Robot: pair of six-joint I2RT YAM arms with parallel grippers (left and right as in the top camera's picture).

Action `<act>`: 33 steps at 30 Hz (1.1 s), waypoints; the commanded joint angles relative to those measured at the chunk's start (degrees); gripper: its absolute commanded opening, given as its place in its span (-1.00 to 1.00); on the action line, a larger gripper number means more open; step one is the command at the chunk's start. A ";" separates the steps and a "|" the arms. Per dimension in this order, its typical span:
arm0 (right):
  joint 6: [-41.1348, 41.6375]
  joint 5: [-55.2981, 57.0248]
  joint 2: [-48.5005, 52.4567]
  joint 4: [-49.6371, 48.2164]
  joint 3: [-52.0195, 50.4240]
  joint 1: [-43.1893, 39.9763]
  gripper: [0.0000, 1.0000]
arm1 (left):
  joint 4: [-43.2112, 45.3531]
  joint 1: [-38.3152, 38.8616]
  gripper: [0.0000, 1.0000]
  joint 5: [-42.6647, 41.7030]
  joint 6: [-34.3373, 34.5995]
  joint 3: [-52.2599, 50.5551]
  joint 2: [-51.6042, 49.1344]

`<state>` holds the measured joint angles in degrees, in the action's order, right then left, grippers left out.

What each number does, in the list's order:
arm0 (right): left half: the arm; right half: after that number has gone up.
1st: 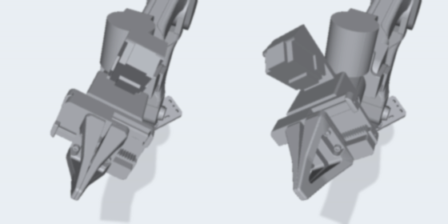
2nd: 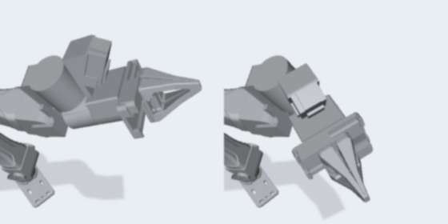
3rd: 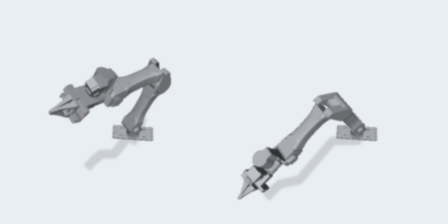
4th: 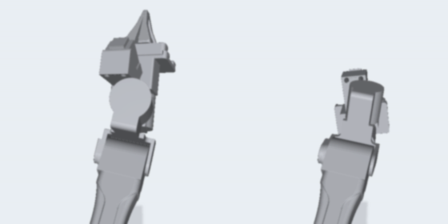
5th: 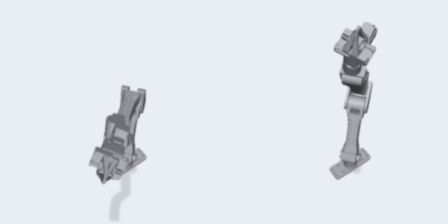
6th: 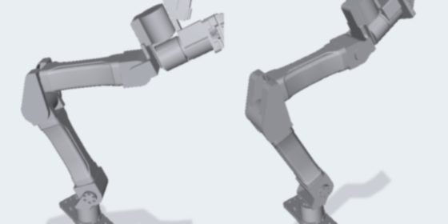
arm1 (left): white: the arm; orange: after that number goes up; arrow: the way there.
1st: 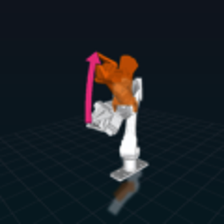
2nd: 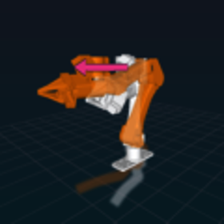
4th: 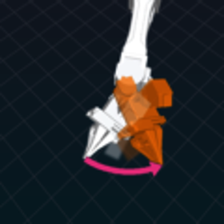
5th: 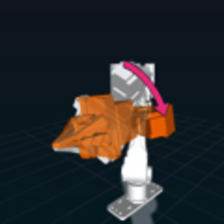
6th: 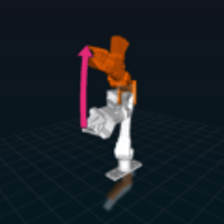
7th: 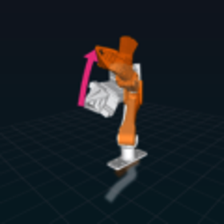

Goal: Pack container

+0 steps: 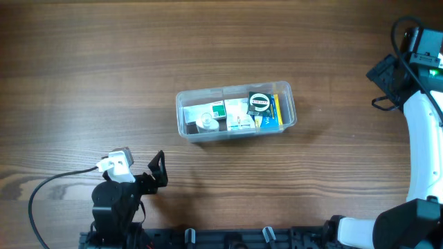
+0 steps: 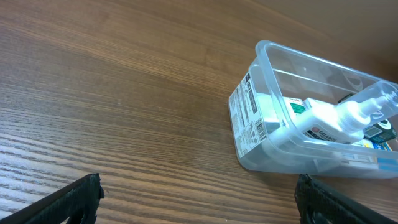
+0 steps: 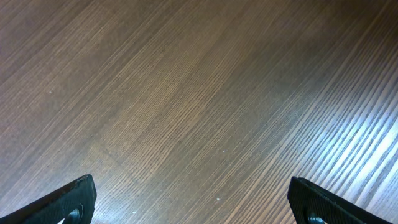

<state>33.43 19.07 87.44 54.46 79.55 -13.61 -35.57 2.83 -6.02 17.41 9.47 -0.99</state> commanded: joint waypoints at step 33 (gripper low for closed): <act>-31.34 -25.86 -73.75 -25.20 -58.42 13.55 0.99 | 0.26 -0.50 1.00 -1.01 -0.28 -0.42 0.83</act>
<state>1.28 -3.07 20.25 32.03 28.60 -0.30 -35.62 2.83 -6.13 17.41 9.37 -0.73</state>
